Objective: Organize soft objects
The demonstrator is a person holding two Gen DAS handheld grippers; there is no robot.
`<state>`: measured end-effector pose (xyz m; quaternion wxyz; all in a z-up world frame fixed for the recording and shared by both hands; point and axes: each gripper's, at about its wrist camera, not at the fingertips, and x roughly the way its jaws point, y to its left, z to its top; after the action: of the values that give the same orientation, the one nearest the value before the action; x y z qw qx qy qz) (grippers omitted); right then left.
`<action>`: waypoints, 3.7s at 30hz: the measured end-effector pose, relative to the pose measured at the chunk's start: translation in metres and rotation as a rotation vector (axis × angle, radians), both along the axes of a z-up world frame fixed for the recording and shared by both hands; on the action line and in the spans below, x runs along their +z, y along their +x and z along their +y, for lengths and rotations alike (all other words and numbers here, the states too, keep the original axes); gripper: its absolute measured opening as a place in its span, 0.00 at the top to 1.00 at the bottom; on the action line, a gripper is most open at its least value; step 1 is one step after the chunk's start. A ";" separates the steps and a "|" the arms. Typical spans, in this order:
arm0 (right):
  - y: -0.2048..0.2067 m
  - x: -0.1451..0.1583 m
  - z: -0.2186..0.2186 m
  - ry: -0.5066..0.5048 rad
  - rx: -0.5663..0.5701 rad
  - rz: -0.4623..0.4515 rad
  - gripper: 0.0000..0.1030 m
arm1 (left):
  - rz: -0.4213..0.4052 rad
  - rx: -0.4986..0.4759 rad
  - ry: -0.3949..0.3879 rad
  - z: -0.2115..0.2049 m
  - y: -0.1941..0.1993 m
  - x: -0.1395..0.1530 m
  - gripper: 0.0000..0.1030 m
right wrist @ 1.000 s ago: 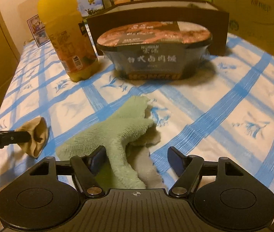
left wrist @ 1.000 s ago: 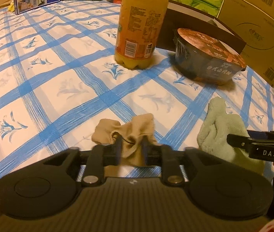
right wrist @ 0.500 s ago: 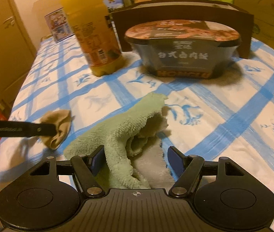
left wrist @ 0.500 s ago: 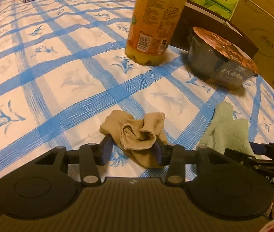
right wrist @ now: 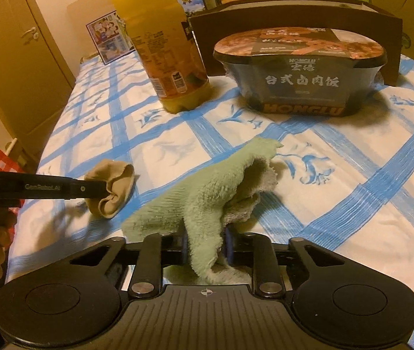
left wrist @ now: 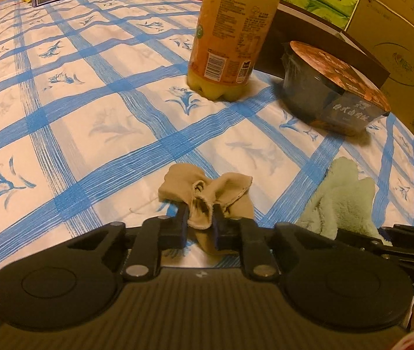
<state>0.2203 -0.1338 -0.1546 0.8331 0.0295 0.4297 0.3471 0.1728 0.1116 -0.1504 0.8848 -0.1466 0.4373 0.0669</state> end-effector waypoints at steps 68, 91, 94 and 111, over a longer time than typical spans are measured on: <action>0.340 0.138 0.019 0.046 -0.125 -0.217 0.85 | -0.354 -0.766 0.259 0.064 0.368 0.130 0.92; 0.355 0.106 0.048 -0.008 -0.071 -0.245 0.31 | -0.236 -0.934 0.301 0.035 0.378 0.088 0.72; 0.354 0.105 0.045 -0.013 -0.076 -0.228 0.31 | -0.232 -0.930 0.303 0.036 0.377 0.088 0.72; 0.332 0.106 0.035 -0.077 -0.050 -0.181 0.31 | -0.245 -0.896 0.304 0.038 0.368 0.096 0.72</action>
<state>0.5522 -0.0986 -0.0482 0.8774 -0.0233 0.3648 0.3108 0.5404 0.1494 -0.0540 0.8829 0.1800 0.3354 -0.2750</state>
